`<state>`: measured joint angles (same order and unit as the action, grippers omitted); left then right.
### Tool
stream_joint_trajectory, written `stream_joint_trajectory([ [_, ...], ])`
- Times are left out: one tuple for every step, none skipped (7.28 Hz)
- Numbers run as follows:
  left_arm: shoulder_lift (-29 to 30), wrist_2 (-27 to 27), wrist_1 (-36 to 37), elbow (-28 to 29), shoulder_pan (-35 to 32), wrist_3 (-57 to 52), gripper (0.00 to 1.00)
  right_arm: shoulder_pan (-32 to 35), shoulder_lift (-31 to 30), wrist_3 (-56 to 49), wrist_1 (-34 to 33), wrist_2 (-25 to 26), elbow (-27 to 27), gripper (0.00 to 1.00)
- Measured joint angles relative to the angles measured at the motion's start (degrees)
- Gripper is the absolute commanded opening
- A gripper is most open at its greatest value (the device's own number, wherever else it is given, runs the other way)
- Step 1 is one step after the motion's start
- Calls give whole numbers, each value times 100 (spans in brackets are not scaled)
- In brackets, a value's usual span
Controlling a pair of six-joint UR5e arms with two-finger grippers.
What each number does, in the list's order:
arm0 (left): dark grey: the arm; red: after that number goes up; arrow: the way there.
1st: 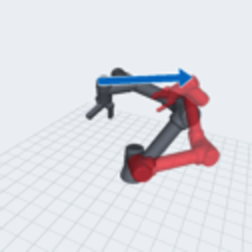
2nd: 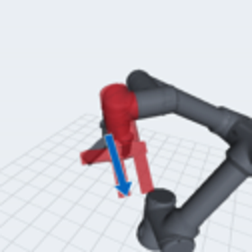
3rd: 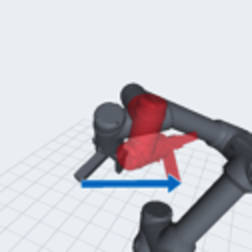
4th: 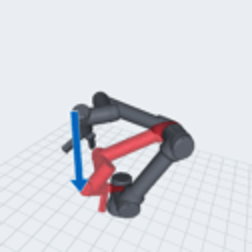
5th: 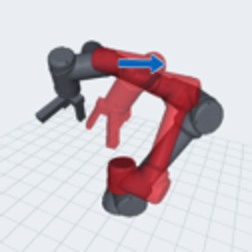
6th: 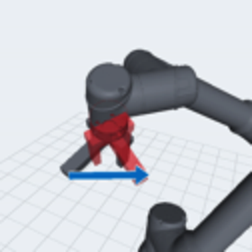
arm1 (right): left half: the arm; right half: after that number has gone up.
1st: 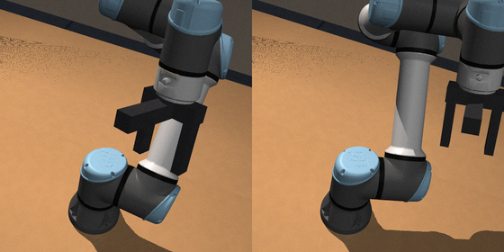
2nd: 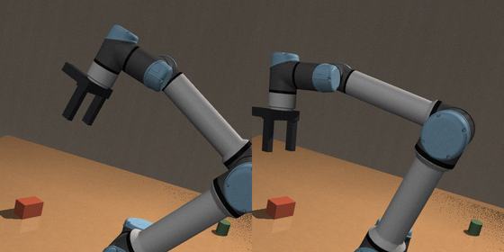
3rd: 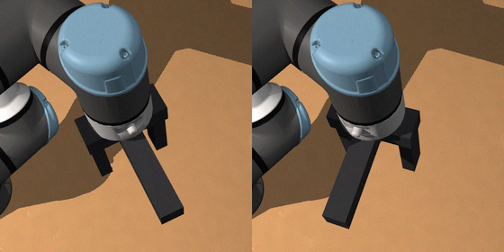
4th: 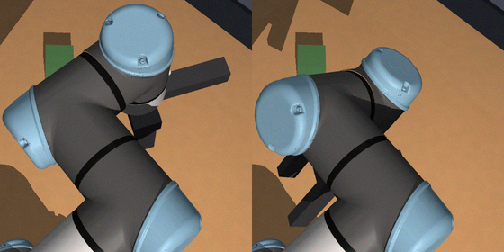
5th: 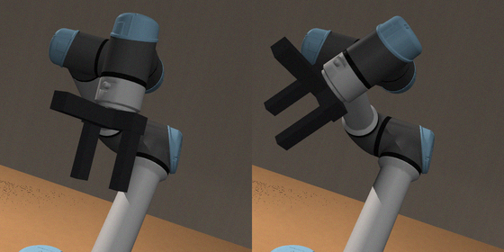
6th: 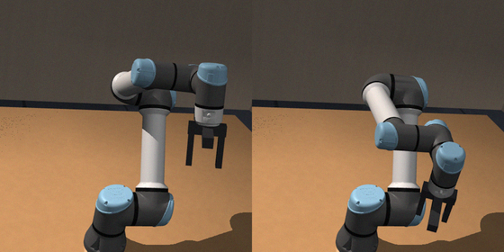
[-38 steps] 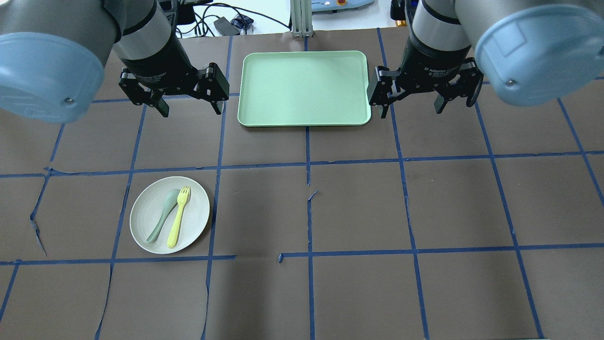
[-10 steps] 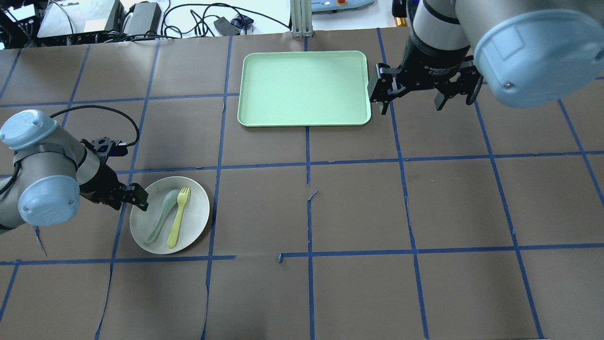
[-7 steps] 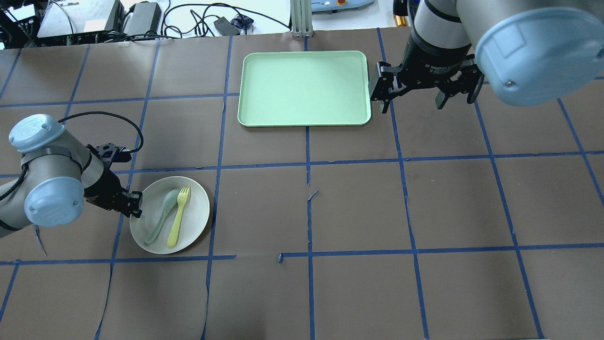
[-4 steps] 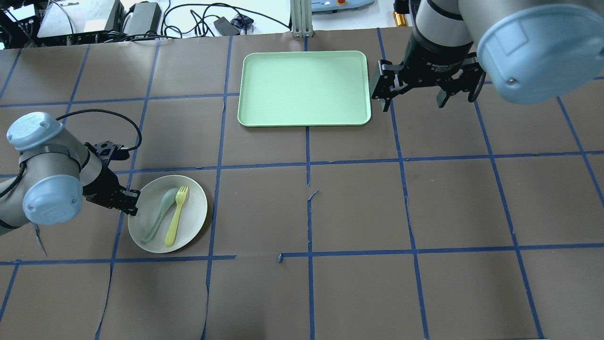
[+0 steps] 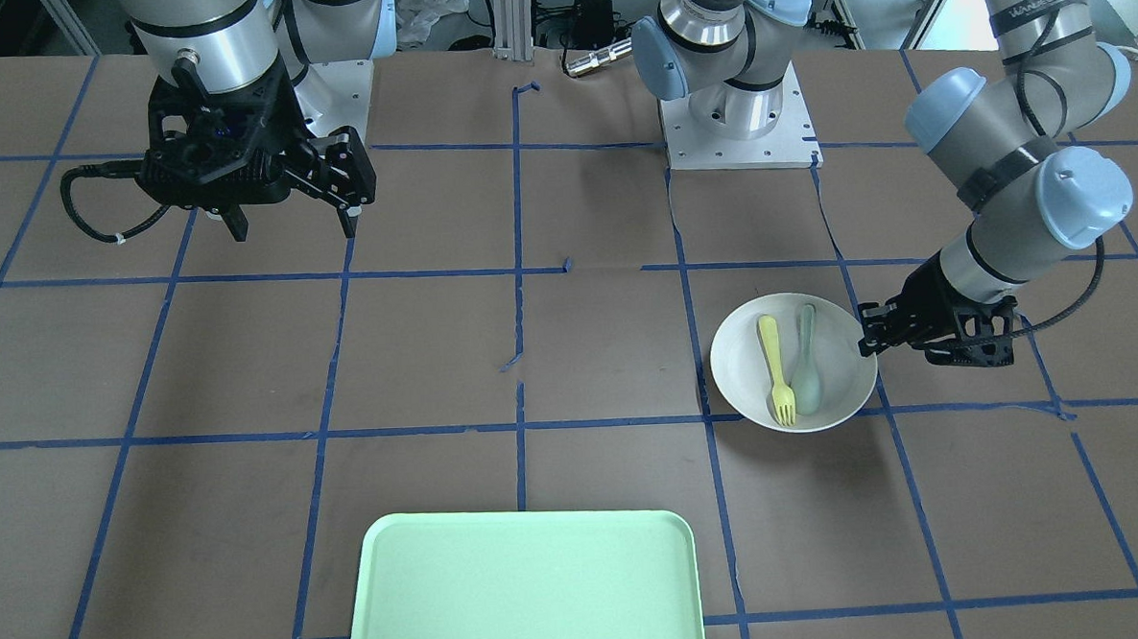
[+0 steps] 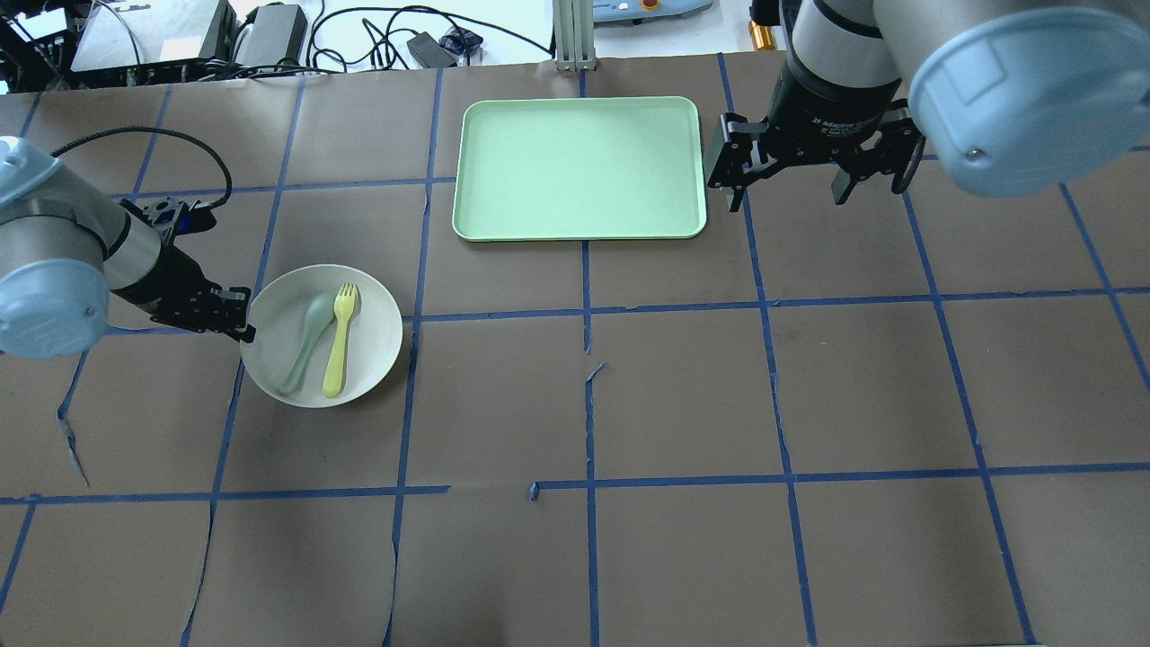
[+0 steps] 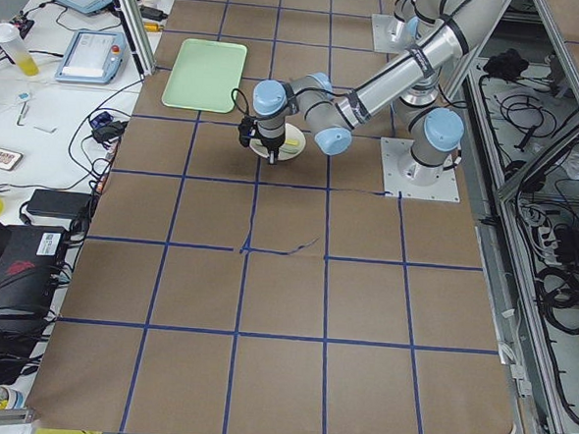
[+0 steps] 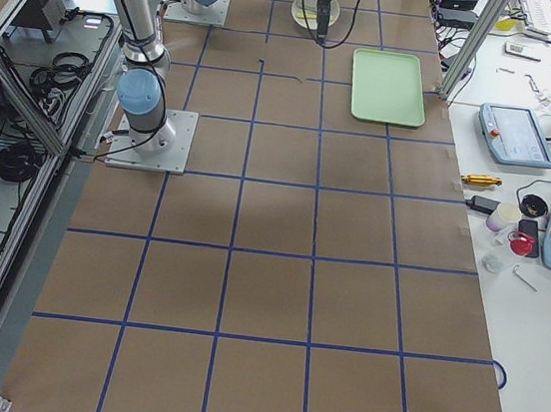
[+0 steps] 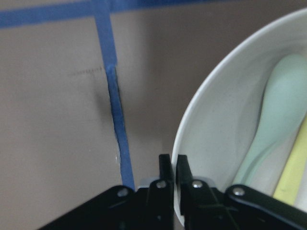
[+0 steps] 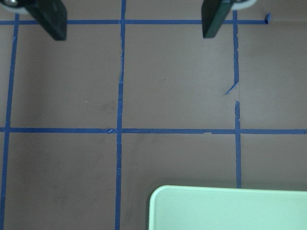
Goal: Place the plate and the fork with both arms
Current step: 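Carry the plate with the left gripper and lower it onto the green tray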
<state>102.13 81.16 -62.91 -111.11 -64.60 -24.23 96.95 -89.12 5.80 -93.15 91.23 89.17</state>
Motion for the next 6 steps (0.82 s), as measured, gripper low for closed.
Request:
stream_joint_trajectory([
  [116, -274, -163, 343, -148, 338, 0, 3, 0, 0, -1, 0, 3, 100],
  [315, -420, -209, 690, -457, 710, 0, 15, 0, 0, -1, 0, 9, 100],
  [597, -487, -213, 1078, -830, 1040, 0, 27, 0, 0, -1, 0, 17, 100],
  [968, -538, -229, 1582, -1190, 1347, 0, 31, 0, 0, -1, -2, 25, 100],
  [1342, -574, -252, 2092, -1487, 1654, 0, 39, 1, 0, -1, -6, 31, 100],
  [1745, -593, -263, 2619, -1763, 2054, 0, 46, 1, 0, -1, -8, 38, 100],
])
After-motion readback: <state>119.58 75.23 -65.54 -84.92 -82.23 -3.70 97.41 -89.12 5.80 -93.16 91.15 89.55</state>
